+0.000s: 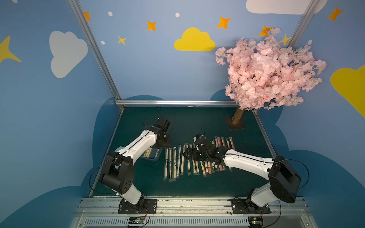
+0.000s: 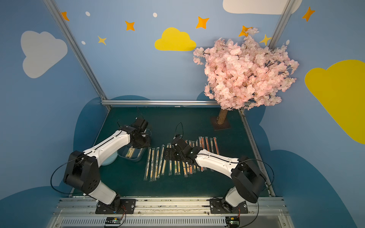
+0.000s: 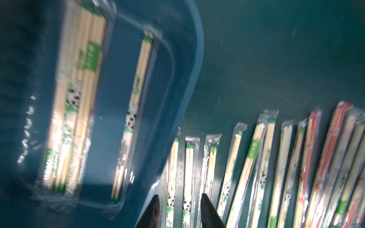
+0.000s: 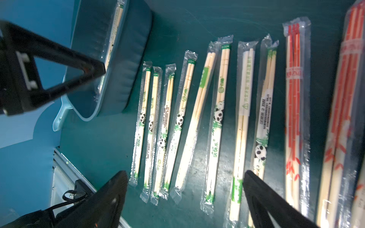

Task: Take the paired disposable chopsticks out of the storage box
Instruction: Place the paired disposable chopsticks at the center of the board, then pick up the paired disposable chopsticks from the storage box.

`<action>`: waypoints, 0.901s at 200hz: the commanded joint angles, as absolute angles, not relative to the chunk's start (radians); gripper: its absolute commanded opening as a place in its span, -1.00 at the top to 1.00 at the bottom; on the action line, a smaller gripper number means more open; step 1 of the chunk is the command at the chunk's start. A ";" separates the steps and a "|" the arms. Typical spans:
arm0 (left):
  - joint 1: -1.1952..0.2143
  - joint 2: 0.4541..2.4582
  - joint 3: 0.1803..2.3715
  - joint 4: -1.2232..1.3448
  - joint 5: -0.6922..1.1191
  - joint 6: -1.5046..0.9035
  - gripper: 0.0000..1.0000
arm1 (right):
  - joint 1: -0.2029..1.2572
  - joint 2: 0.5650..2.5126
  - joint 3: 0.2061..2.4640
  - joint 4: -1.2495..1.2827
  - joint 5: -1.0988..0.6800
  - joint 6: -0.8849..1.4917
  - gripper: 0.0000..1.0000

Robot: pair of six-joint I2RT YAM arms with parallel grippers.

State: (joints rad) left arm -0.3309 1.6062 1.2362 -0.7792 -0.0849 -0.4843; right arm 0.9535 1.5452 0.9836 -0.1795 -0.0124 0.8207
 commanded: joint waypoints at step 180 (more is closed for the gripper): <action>-0.178 2.110 1.595 -0.871 -0.096 -0.289 0.21 | 1.016 1.684 1.222 -0.261 -0.034 0.753 -0.89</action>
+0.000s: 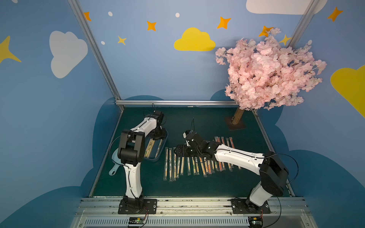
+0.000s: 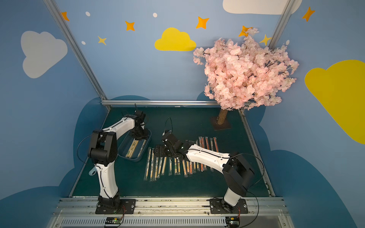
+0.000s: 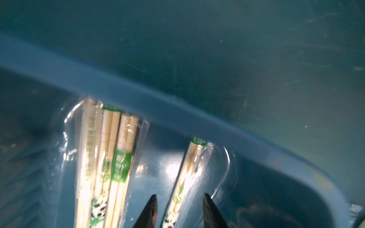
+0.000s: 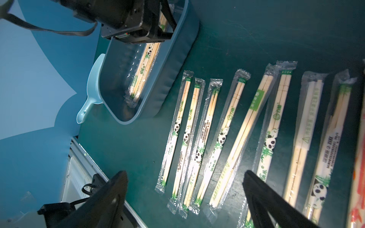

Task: Take the paired disposable chopsticks out of the storage box
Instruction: Pick up the paired disposable chopsticks from the storage box.

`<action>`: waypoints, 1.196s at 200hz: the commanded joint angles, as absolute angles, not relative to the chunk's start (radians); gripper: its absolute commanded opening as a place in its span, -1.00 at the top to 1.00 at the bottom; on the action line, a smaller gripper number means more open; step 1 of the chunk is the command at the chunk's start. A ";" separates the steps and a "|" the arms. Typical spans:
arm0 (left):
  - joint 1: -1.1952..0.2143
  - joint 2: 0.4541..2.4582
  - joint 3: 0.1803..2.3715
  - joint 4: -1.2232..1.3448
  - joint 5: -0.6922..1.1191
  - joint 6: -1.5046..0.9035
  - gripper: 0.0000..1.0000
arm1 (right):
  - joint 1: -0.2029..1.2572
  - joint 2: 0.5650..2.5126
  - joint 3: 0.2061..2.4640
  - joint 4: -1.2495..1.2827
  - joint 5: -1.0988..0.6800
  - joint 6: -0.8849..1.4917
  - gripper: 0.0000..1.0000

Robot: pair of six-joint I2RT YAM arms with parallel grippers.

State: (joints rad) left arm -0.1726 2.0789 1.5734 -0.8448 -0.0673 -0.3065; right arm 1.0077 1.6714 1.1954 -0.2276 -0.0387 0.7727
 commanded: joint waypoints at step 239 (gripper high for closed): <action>-0.154 2.072 1.650 -0.911 -0.135 -0.279 0.91 | 1.027 1.671 1.216 -0.264 -0.016 0.749 -0.89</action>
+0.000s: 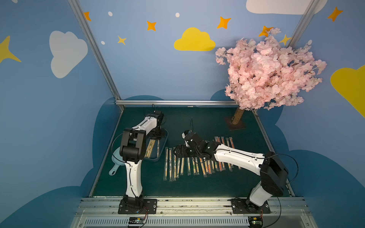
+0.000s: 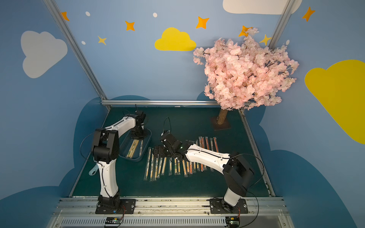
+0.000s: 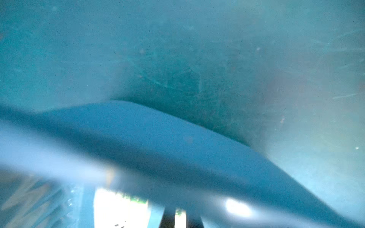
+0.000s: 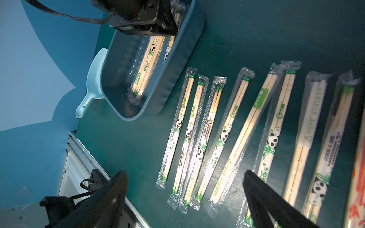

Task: Take the paired disposable chopsticks out of the storage box
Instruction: Pick up the paired disposable chopsticks from the storage box.

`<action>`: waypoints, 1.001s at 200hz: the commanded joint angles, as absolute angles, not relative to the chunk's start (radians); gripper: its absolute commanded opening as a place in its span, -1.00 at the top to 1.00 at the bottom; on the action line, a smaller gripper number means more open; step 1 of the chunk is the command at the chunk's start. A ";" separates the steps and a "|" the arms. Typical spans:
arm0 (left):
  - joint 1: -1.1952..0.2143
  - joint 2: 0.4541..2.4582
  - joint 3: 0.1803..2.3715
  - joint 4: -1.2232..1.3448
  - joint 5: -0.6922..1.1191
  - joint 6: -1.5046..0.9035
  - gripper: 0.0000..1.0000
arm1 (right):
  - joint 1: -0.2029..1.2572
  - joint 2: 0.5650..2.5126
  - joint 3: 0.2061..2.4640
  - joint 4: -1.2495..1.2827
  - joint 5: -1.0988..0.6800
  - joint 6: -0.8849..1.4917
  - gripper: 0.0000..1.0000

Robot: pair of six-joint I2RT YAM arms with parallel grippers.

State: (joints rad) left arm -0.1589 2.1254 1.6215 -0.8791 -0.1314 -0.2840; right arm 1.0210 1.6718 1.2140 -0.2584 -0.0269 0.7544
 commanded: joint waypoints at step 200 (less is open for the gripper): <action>-0.195 1.874 1.779 -1.011 0.021 -0.248 0.89 | 1.022 1.678 1.209 -0.255 -0.018 0.753 -0.89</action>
State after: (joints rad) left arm -0.1635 1.9236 1.7893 -0.9798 -0.0261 -0.2562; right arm 1.0210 1.6718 1.2137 -0.2581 -0.0269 0.7547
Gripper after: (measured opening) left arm 0.099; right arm 0.946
